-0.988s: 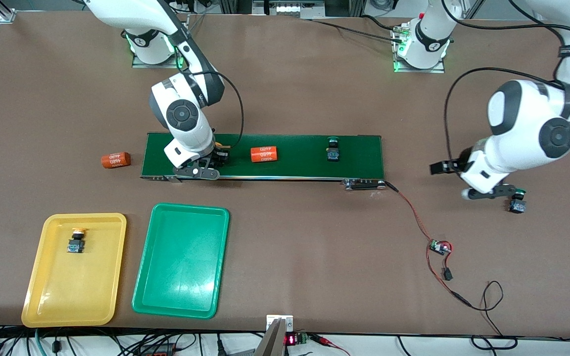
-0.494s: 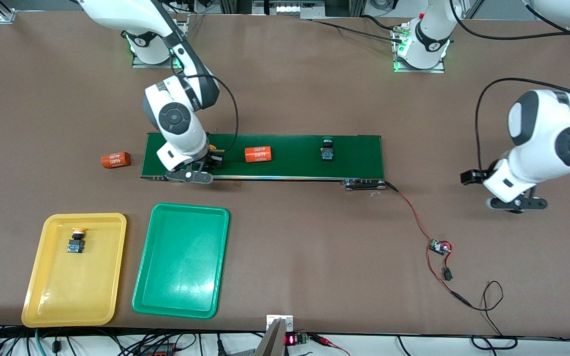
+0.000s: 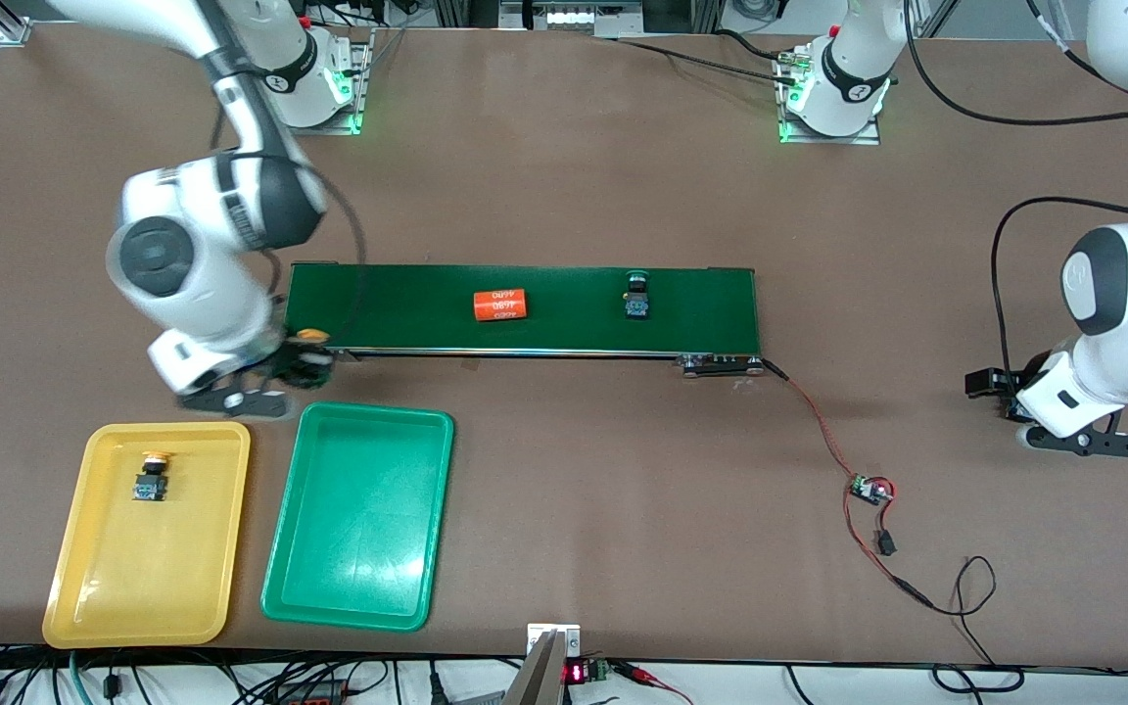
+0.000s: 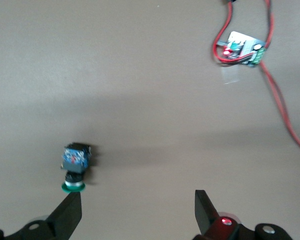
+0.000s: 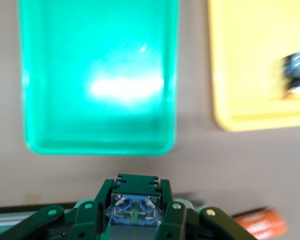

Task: Sort buttons by color to trays
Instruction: 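Grasp a yellow-capped button with the right gripper while the left gripper withdraws, then lower the button into the yellow tray and open the right gripper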

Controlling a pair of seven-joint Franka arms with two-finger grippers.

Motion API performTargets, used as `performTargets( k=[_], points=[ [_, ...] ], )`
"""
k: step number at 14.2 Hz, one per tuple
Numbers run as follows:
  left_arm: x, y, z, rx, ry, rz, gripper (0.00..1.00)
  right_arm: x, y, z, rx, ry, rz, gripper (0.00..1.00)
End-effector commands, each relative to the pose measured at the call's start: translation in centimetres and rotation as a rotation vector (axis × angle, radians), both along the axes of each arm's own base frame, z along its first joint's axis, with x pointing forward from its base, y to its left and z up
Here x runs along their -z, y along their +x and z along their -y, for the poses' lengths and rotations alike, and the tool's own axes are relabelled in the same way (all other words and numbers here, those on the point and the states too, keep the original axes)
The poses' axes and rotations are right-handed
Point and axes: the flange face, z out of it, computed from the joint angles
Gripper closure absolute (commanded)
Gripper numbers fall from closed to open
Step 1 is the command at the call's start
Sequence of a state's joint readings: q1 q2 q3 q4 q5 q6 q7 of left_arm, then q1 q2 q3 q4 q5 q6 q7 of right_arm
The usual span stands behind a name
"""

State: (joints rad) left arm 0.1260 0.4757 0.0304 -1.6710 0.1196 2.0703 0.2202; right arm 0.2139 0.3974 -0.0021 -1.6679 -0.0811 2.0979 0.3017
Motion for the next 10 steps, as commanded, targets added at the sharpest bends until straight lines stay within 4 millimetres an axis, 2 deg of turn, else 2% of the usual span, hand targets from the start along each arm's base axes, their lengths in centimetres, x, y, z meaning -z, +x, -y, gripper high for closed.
performTargets(
  k=[1, 3, 4, 5, 8, 10],
  points=[
    [1.1, 1.3, -2.7, 0.135, 0.008, 0.047, 0.0, 3.0, 3.3, 7.2, -0.047, 0.001, -0.031, 0.88],
    [3.3, 0.7, -6.1, 0.183, -0.001, 0.034, 0.0, 5.0, 4.9, 12.6, -0.093, 0.001, -0.04, 0.88],
    [4.5, 0.6, -7.3, 0.193, -0.002, 0.038, 0.0, 5.8, 5.5, 14.7, -0.096, 0.003, -0.039, 0.88],
    [5.7, 0.7, -8.1, 0.211, 0.004, 0.056, 0.0, 7.6, 6.1, 16.6, -0.089, 0.006, -0.052, 0.88],
    [8.7, 0.3, -10.5, 0.311, 0.019, 0.078, 0.0, 10.8, 8.5, 20.5, -0.119, 0.001, 0.003, 0.88],
    [10.1, -0.2, -11.0, 0.321, 0.016, 0.061, 0.0, 13.5, 9.0, 22.2, -0.125, -0.008, 0.047, 0.88]
  ],
)
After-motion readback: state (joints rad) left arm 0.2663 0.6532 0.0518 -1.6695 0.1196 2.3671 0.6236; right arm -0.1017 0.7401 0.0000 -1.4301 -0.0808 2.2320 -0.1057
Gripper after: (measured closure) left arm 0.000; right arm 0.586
